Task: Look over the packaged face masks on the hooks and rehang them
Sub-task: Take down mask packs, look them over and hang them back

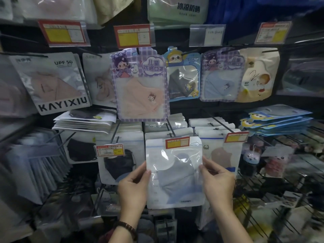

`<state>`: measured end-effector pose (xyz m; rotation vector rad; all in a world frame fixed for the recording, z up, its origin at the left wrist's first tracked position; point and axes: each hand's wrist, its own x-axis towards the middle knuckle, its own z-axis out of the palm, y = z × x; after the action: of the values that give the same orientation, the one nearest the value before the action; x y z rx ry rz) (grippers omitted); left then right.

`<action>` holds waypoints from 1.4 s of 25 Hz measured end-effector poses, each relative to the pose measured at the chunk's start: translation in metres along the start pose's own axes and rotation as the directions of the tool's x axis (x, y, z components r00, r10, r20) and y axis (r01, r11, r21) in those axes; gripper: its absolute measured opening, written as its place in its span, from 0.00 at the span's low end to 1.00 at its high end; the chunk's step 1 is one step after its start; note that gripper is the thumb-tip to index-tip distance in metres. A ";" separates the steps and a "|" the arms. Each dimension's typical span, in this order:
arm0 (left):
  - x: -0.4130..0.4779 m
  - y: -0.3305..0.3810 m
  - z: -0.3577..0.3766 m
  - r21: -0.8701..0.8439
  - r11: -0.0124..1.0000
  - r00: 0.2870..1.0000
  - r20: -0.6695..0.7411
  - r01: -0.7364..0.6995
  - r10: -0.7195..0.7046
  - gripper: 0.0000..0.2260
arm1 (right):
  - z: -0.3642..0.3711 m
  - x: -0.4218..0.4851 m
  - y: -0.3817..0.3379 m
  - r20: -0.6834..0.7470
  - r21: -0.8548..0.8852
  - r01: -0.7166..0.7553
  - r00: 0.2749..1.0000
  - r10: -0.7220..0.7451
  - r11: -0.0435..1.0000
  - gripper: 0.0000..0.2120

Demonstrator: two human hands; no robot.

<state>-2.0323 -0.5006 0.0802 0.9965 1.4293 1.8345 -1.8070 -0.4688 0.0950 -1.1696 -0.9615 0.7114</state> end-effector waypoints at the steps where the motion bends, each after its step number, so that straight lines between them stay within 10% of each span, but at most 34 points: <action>1: -0.001 0.000 0.000 0.002 1.000 1.000 0.008 -0.006 0.006 0.14 | 0.000 -0.001 -0.001 -0.003 -0.016 0.018 1.000 -0.018 1.000 0.14; 22: 0.034 -0.009 0.033 0.126 0.991 0.987 -0.147 -0.048 0.067 0.15 | 0.034 0.016 -0.015 0.328 -0.457 0.084 0.941 0.080 0.886 0.33; 35: 0.060 -0.008 -0.076 0.382 0.923 0.982 -0.154 -0.046 0.113 0.09 | 0.112 -0.076 -0.028 0.434 -0.351 0.134 0.900 0.035 0.927 0.18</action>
<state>-2.1282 -0.4886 0.0737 1.1124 1.9274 1.7754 -1.9410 -0.4941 0.1142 -1.3366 -1.5537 0.7861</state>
